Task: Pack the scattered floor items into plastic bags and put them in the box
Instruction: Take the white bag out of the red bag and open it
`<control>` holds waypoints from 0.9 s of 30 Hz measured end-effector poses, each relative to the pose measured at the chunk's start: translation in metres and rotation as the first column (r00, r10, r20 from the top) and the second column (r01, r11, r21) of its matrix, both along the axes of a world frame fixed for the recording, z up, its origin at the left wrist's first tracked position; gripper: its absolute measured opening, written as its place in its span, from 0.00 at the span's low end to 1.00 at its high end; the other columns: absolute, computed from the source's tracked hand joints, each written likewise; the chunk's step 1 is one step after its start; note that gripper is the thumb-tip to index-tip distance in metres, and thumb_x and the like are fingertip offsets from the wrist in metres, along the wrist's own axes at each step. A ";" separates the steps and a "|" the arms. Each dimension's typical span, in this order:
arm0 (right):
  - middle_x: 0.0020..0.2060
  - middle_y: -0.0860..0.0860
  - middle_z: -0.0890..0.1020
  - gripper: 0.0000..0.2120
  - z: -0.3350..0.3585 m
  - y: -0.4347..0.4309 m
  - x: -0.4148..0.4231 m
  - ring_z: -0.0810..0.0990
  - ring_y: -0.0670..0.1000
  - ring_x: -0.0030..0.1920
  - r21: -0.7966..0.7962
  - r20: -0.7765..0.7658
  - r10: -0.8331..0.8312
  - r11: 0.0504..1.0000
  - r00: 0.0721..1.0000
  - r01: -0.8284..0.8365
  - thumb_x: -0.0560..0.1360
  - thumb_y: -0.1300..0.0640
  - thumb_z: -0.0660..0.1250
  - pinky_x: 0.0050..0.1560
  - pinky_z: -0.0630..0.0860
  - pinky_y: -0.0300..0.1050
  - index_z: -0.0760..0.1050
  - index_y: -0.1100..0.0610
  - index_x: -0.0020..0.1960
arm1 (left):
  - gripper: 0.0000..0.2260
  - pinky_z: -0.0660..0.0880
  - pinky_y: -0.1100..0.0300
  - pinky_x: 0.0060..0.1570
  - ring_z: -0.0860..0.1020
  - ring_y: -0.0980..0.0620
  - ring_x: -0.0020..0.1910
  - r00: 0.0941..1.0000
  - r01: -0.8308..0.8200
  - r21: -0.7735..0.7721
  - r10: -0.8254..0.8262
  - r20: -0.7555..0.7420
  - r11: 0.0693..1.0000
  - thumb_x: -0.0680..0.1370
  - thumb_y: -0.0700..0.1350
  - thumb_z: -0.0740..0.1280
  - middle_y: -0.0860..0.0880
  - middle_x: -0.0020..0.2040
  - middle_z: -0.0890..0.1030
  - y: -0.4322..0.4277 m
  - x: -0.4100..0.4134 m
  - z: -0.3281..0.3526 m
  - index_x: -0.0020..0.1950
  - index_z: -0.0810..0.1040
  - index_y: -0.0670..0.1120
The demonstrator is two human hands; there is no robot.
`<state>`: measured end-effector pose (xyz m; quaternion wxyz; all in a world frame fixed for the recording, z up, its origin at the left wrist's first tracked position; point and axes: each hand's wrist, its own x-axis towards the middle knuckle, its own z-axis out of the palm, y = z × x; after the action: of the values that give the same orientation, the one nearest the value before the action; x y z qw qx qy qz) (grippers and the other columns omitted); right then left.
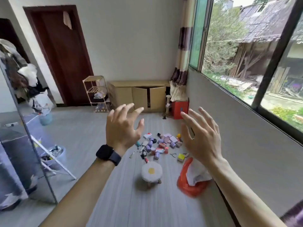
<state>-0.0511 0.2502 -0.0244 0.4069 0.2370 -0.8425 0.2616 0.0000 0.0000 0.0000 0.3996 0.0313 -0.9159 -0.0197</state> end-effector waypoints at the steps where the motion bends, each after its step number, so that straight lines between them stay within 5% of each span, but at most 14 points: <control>1: 0.65 0.51 0.80 0.17 -0.011 -0.006 -0.009 0.69 0.56 0.73 0.008 0.023 0.007 1.000 1.000 -0.007 0.79 0.48 0.61 0.68 0.69 0.58 0.80 0.49 0.64 | 0.18 0.69 0.45 0.62 0.73 0.44 0.65 0.998 0.033 0.009 -0.033 0.046 0.999 0.75 0.53 0.65 0.47 0.64 0.77 -0.007 -0.014 -0.009 0.64 0.79 0.54; 8: 0.62 0.49 0.82 0.17 -0.095 -0.034 -0.080 0.73 0.57 0.70 0.093 0.258 -0.100 0.993 0.961 0.078 0.78 0.47 0.59 0.64 0.72 0.60 0.81 0.47 0.61 | 0.17 0.71 0.48 0.58 0.76 0.45 0.62 0.950 0.040 0.038 -0.050 0.309 0.998 0.73 0.55 0.65 0.49 0.63 0.79 -0.052 -0.108 -0.101 0.61 0.80 0.57; 13: 0.61 0.48 0.82 0.20 -0.146 -0.037 -0.133 0.74 0.56 0.69 0.161 0.470 -0.185 0.979 0.863 0.123 0.76 0.46 0.57 0.66 0.73 0.57 0.82 0.46 0.60 | 0.18 0.73 0.48 0.55 0.78 0.47 0.59 0.818 0.058 0.082 -0.095 0.567 0.995 0.70 0.57 0.64 0.51 0.60 0.81 -0.053 -0.181 -0.166 0.58 0.81 0.59; 27: 0.60 0.50 0.83 0.22 -0.249 0.028 -0.384 0.76 0.58 0.67 0.323 0.735 -0.354 0.933 0.579 0.161 0.76 0.42 0.54 0.67 0.73 0.57 0.81 0.45 0.61 | 0.21 0.61 0.50 0.68 0.66 0.51 0.71 0.525 0.206 0.131 -0.222 0.821 0.970 0.77 0.61 0.57 0.54 0.71 0.71 0.032 -0.488 -0.261 0.69 0.70 0.63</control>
<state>-0.4348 0.2784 -0.2735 0.0039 0.0172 -0.9834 0.1805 -0.4877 0.0324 -0.2609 -0.0857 -0.0724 -0.9919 -0.0593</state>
